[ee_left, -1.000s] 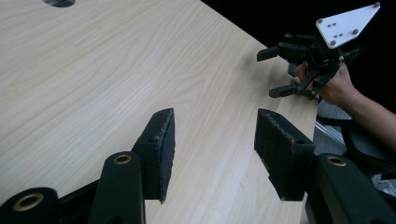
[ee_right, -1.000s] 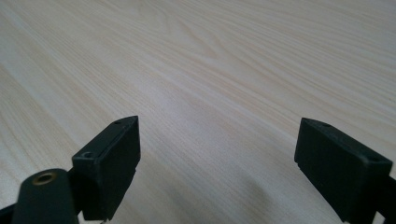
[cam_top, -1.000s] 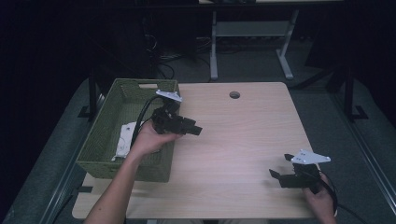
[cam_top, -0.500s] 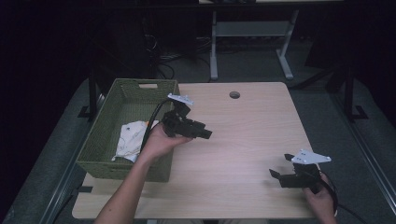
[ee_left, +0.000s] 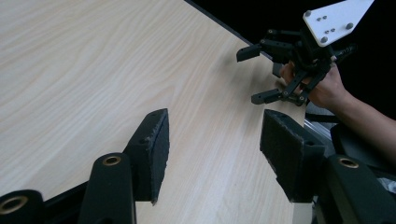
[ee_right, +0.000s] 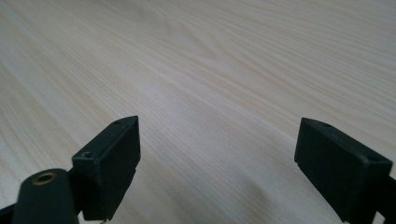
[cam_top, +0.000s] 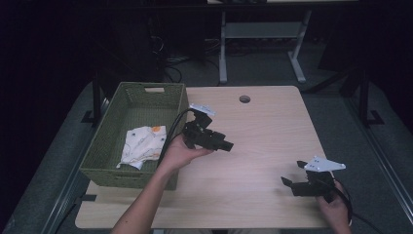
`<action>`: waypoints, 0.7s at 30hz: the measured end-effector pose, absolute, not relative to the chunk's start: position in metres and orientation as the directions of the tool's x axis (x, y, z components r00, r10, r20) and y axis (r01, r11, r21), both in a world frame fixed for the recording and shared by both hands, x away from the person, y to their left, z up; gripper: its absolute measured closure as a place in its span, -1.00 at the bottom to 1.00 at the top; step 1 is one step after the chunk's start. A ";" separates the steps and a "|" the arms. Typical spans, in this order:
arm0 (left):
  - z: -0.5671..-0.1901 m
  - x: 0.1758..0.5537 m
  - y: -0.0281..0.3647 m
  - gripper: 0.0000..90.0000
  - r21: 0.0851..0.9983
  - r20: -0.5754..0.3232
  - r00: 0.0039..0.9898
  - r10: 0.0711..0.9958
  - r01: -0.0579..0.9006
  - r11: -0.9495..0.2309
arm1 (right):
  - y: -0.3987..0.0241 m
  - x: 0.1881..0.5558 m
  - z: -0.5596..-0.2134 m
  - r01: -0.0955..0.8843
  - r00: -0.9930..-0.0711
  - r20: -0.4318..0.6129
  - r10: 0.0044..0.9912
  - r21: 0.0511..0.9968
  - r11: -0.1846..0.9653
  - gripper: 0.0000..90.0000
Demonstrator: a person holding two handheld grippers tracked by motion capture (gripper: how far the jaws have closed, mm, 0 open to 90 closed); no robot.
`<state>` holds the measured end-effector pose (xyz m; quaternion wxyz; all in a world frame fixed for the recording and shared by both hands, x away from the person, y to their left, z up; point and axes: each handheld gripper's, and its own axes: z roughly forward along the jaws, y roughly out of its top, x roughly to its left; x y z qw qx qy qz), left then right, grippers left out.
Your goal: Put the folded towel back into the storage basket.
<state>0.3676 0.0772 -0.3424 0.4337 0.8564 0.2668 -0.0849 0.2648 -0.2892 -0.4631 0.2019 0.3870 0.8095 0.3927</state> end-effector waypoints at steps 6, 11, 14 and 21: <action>-0.350 0.365 0.070 -0.11 0.695 -0.385 0.838 0.386 0.539 -0.476 | -0.290 0.265 -0.464 0.470 -0.618 -0.023 0.786 0.791 0.392 -0.69; -0.357 0.362 0.064 -0.14 0.693 -0.397 0.836 0.379 0.543 -0.474 | -0.290 0.265 -0.464 0.473 -0.618 -0.019 0.786 0.790 0.391 -0.69; -0.363 0.361 0.060 -0.15 0.684 -0.407 0.831 0.380 0.553 -0.476 | -0.290 0.265 -0.465 0.475 -0.617 -0.021 0.786 0.786 0.394 -0.69; -0.374 0.357 0.053 -0.16 0.680 -0.413 0.825 0.386 0.561 -0.472 | -0.290 0.265 -0.465 0.474 -0.616 -0.020 0.787 0.788 0.391 -0.69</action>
